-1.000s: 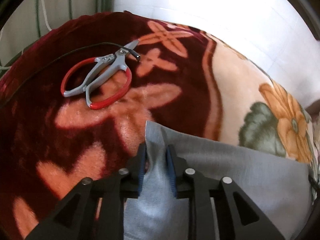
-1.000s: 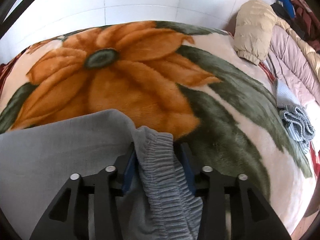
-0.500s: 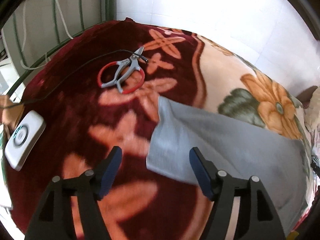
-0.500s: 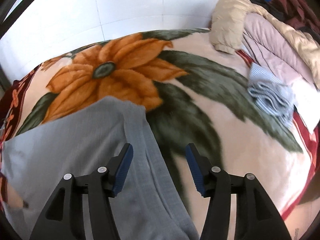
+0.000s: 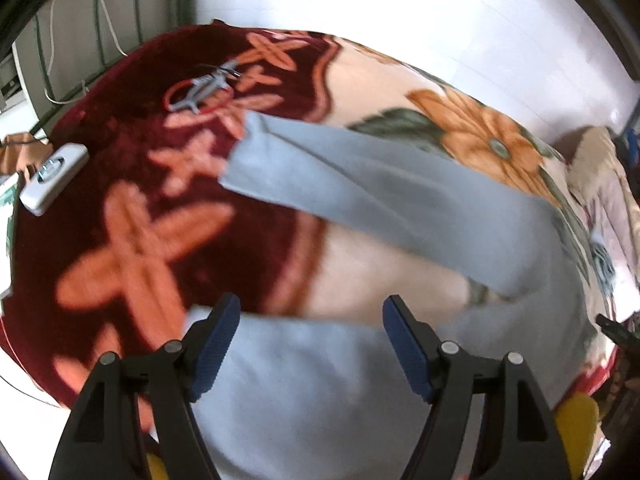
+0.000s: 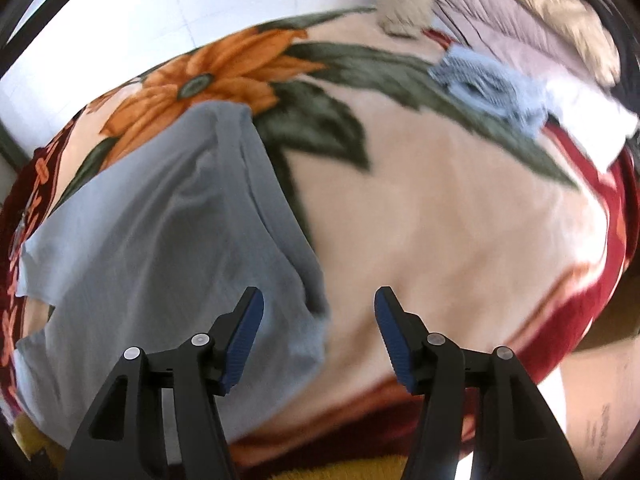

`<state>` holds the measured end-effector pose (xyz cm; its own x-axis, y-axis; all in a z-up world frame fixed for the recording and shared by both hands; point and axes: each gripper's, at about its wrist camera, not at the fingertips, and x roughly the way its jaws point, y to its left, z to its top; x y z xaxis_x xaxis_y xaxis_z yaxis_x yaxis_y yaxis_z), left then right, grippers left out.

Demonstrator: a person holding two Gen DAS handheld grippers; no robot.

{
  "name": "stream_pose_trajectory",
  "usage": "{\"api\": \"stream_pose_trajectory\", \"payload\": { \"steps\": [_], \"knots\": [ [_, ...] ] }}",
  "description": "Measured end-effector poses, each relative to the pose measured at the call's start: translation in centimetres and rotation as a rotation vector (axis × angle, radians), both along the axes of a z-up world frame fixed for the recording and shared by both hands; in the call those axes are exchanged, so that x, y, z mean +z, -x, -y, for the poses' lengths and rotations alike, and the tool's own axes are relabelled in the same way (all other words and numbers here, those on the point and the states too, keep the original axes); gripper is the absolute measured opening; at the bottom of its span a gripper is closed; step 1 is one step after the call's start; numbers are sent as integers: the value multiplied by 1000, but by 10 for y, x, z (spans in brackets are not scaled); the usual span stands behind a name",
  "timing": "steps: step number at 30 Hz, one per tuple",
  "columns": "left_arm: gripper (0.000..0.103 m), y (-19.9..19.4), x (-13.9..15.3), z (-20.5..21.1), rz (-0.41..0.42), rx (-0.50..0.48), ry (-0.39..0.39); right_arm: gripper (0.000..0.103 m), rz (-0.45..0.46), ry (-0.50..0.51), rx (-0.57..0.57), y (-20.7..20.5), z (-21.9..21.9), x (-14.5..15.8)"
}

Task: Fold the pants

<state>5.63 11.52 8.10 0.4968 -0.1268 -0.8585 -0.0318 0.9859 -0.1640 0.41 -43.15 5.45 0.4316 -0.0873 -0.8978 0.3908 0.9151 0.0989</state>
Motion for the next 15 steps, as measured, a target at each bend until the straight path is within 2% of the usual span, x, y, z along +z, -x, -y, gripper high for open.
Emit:
{"api": "stream_pose_trajectory", "payload": {
  "steps": [5,9,15],
  "knots": [
    [78,23,-9,28,-39,-64,41,59,-8,-71,-25,19,5,-13],
    [78,38,-22,52,-91,-112,15,59,-29,-93,-8,21,3,-22],
    [78,59,-30,76,-110,-194,-34,59,-44,-105,31,13,-6,-27]
  ]
}}
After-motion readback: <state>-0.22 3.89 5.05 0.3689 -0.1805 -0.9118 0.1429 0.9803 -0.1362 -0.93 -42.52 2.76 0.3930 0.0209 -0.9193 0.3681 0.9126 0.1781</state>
